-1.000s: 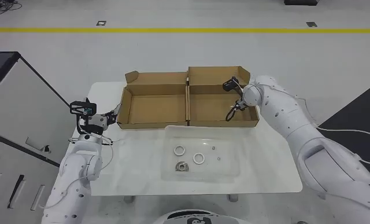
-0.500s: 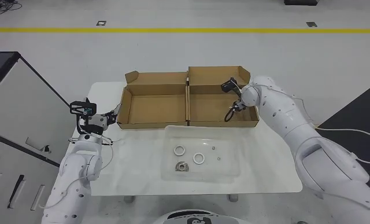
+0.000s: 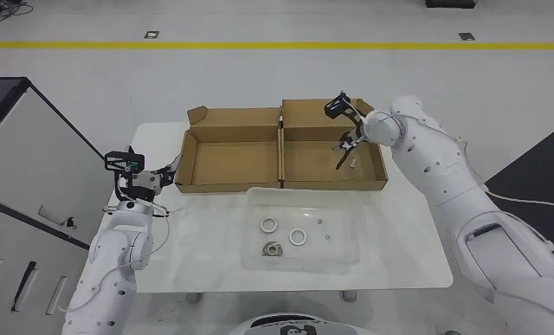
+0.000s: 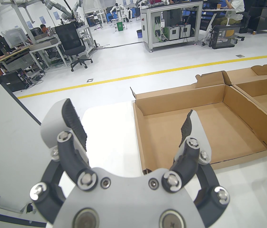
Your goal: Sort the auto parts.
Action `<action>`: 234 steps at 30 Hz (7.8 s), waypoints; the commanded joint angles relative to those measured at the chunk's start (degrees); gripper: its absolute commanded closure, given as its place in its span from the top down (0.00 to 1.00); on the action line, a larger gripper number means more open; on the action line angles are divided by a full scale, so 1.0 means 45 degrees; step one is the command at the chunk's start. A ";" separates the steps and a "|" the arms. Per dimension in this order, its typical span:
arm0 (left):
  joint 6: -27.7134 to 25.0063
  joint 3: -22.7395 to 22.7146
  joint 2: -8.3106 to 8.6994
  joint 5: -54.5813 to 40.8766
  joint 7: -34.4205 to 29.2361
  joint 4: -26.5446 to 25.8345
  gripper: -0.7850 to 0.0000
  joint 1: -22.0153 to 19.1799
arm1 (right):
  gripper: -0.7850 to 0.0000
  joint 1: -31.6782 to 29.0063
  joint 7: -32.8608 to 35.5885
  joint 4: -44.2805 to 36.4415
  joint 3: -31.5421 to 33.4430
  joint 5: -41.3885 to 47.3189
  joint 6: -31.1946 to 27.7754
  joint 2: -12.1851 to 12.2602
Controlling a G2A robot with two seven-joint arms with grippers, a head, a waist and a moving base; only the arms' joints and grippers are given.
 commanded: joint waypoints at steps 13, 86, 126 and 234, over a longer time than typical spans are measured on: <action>0.0000 0.0000 0.0000 0.0000 0.0000 0.0000 1.00 0.0000 | 1.00 -0.3849 0.3609 -0.8150 0.3821 0.2498 -0.1308 0.1410; 0.0000 0.0000 0.0000 0.0000 0.0000 0.0000 1.00 0.0000 | 0.57 -0.0714 0.4847 -0.7644 -0.6173 0.4506 -0.0320 0.2732; 0.0000 0.0000 0.0000 0.0000 0.0000 0.0000 1.00 0.0000 | 0.44 -0.0511 0.4076 -0.5986 -0.6743 0.3657 -0.0030 0.1695; 0.0000 0.0000 0.0000 0.0000 0.0000 0.0000 1.00 0.0000 | 0.00 -0.2345 0.3543 -0.7907 0.3686 2.7090 -0.1632 0.3309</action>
